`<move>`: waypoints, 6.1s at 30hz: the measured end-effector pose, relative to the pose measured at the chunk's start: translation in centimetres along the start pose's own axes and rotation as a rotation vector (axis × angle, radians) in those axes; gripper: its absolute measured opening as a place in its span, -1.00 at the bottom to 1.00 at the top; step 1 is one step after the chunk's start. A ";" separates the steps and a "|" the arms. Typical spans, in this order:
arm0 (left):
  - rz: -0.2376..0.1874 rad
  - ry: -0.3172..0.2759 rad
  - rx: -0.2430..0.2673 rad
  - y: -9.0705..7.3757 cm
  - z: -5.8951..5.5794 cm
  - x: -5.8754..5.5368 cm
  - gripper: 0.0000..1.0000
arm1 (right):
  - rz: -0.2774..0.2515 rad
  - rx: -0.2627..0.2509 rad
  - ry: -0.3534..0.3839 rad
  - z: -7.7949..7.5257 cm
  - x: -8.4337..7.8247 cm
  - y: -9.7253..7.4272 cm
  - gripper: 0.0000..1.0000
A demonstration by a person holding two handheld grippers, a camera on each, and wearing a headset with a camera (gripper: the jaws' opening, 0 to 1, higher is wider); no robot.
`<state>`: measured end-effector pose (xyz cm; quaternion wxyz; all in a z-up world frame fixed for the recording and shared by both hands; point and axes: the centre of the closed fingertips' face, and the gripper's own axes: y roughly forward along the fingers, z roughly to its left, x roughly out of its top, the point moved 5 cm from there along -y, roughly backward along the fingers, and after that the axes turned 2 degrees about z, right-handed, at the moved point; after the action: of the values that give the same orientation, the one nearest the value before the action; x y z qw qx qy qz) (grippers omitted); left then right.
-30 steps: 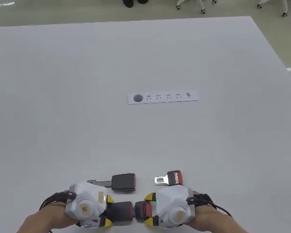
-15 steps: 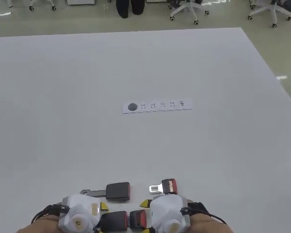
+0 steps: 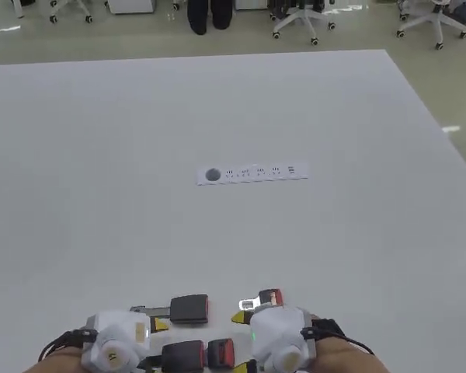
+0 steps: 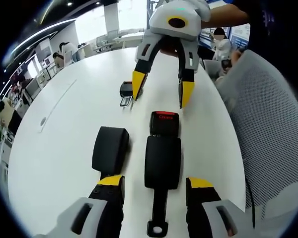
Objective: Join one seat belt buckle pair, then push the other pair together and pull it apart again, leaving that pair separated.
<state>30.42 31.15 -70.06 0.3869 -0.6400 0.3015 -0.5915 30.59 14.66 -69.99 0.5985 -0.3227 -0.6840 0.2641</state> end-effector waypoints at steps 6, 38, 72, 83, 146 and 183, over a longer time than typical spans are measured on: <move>-0.053 -0.040 0.054 -0.9 1.8 0.6 0.01 | 0.007 -0.028 0.015 -1.4 -0.8 -1.2 -0.05; -0.016 -0.033 0.024 1.4 7.3 2.3 -0.09 | 0.066 -0.059 0.038 -6.1 -5.8 -3.0 -0.19; 0.080 0.022 -0.067 4.3 7.9 1.4 -0.33 | 0.110 0.019 0.095 -7.2 -8.4 -1.4 -0.35; 0.104 0.025 -0.073 4.5 8.0 1.3 -0.34 | 0.105 0.025 0.082 -7.2 -8.9 -0.8 -0.36; 0.159 0.048 -0.072 4.3 7.8 1.7 -0.35 | 0.086 0.029 0.072 -7.1 -3.9 3.3 -0.36; 0.155 0.039 -0.064 4.4 7.6 1.8 -0.35 | 0.060 0.024 0.090 -6.9 -3.0 3.5 -0.37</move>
<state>38.47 28.34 -72.88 0.4048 -0.6152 0.3764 -0.5622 38.07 14.45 -73.55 0.6242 -0.3476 -0.6432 0.2754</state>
